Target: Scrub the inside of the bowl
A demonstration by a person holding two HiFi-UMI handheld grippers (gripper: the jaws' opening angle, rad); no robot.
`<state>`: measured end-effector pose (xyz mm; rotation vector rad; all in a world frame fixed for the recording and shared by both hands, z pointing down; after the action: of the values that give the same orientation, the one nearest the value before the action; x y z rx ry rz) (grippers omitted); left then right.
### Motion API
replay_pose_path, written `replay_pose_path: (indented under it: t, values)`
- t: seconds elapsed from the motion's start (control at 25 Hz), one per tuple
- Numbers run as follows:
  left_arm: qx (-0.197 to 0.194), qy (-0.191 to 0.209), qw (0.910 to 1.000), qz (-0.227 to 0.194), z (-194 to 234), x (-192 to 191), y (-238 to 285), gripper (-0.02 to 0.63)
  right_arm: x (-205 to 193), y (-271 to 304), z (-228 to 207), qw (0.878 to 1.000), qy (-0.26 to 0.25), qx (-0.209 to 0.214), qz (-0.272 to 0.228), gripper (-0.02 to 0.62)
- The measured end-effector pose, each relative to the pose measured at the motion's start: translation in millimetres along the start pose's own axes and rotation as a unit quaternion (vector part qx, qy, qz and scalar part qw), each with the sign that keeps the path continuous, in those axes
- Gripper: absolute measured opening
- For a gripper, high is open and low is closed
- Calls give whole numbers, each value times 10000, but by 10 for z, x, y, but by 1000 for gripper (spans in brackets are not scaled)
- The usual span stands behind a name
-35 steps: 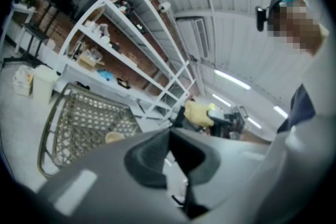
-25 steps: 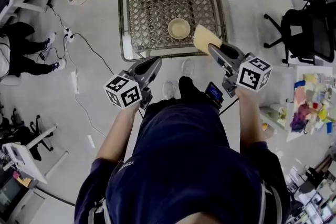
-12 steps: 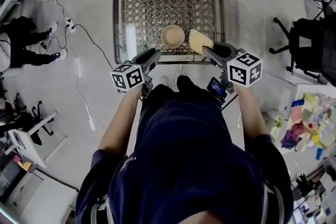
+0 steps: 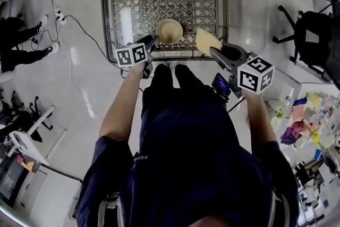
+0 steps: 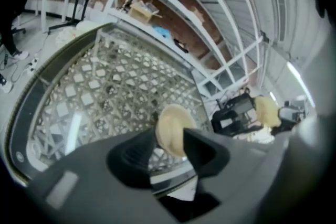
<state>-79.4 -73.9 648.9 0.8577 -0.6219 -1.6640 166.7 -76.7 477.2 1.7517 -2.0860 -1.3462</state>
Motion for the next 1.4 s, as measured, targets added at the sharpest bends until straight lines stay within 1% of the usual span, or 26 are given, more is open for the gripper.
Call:
replay_pose_path:
  t: [0.28, 0.48, 0.52, 0.6, 0.68, 0.76, 0.84, 0.92, 0.96, 1.04, 1.08, 1.12, 1.16, 1.2, 1.24, 1.28, 1.36, 1.4]
  values:
    - [-220, -103, 9992, 322, 140, -7, 350, 158, -1, 52, -53, 9996, 128, -166, 170, 66]
    - [-331, -363, 9983, 318, 187, 48, 475, 151, 27, 112, -13, 9995, 75, -201, 250, 66]
    - [-353, -376, 9981, 347, 184, 55, 485, 134, 30, 130, -3, 9994, 52, -211, 273, 66]
    - [-335, -297, 9980, 456, 174, 52, 496, 68, 40, 162, 23, 9993, 35, -209, 304, 66]
    - [-282, -228, 9979, 542, 174, 50, 494, 44, 58, 190, 56, 9993, 22, -194, 317, 66]
    - [-243, -218, 9977, 595, 164, 41, 490, 36, 65, 210, 88, 9992, -25, -202, 338, 66]
    - [-225, -206, 9978, 594, 114, 47, 470, 12, 66, 242, 146, 9985, -223, -273, 407, 66]
    - [-224, -53, 9981, 574, -1, 109, 393, 11, 106, 328, 289, 9952, -696, -404, 558, 66]
    - [-207, 112, 9981, 571, -78, 159, 330, 11, 144, 394, 393, 9915, -1017, -476, 664, 66]
    - [-122, 528, 9970, 549, -254, 267, 186, 11, 225, 537, 602, 9784, -1717, -685, 925, 66]
    - [-68, 726, 9960, 521, -343, 314, 113, 11, 258, 604, 675, 9686, -2065, -879, 1071, 66]
    - [-8, 902, 9947, 486, -424, 356, 43, 11, 287, 667, 714, 9556, -2414, -1162, 1230, 66]
    - [57, 1060, 9933, 450, -495, 391, -24, 10, 309, 724, 721, 9384, -2762, -1517, 1416, 66]
    - [124, 1199, 9918, 419, -555, 419, -87, 10, 323, 778, 711, 9179, -3095, -1881, 1620, 66]
    - [189, 1322, 9902, 400, -606, 437, -145, 10, 328, 830, 702, 8968, -3390, -2186, 1819, 66]
    - [253, 1447, 9884, 396, -651, 446, -198, 9, 325, 880, 704, 8776, -3638, -2398, 1999, 66]
    - [387, 1760, 9828, 393, -742, 464, -296, 9, 300, 971, 733, 8467, -4028, -2601, 2307, 66]
    - [463, 1935, 9793, 376, -784, 482, -344, 11, 283, 1012, 756, 8354, -4176, -2622, 2427, 66]
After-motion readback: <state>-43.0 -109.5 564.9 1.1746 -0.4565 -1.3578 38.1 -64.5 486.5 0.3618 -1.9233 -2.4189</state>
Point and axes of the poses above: the fingertips, and each gripper's own axes: y forward along the fingers, z to its left, x out of its top, the point moved 3 cm from there along -y, backward along the fingers, and after that the axes turned 12 degrees about z, right-handed, at the moved point
